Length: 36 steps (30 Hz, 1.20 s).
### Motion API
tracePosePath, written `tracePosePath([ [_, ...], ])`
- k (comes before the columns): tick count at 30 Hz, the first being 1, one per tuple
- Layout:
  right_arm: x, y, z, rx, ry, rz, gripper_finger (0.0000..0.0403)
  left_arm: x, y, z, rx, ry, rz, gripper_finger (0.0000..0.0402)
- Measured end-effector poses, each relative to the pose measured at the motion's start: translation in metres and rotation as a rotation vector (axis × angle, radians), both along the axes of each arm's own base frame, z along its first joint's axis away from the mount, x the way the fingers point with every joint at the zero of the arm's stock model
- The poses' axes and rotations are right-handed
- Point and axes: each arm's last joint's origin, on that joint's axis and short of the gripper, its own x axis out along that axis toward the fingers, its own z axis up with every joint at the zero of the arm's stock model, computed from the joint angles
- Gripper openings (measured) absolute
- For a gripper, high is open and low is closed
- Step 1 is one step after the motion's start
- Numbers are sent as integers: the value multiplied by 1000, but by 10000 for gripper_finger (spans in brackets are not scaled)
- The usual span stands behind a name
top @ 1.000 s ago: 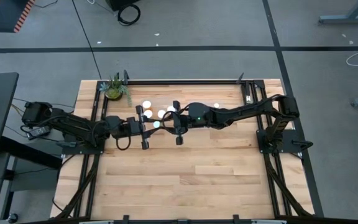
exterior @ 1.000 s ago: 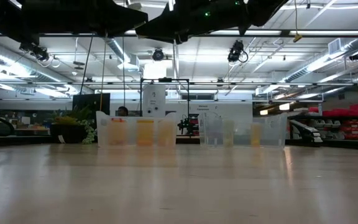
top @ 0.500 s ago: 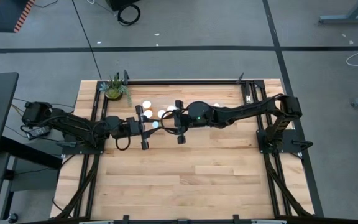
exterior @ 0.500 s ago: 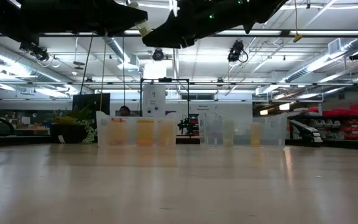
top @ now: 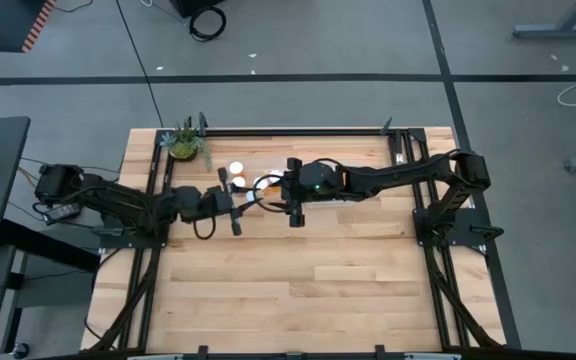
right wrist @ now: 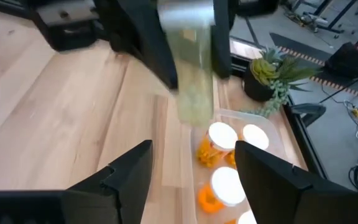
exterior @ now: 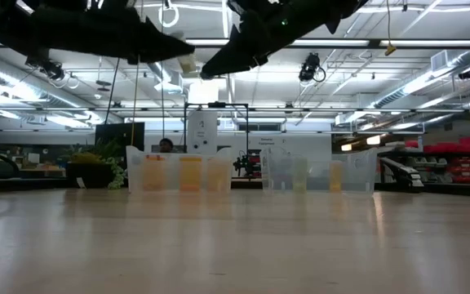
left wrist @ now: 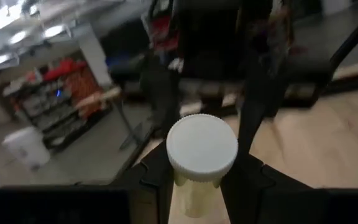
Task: Pick and place medicine bottles into bin by pill shape (circle, oval)
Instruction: Remove the small yellow pill bottle from the right transparent bin
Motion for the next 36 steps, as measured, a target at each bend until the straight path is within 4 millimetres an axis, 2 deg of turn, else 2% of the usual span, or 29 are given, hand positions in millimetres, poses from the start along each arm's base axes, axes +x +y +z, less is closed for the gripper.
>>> tracePosePath([
  [7,-1,0,-2,4,29,-9,232,0,10,-14,-127,105,40,120],
  [16,-8,2,-13,99,147,-58,232,4,0,-36,-374,216,-86,121],
  [25,-15,12,-23,133,257,-63,232,22,-9,-74,-434,304,-85,116],
  [36,-17,17,-28,145,276,-62,232,37,-11,-107,-469,256,-92,117],
])
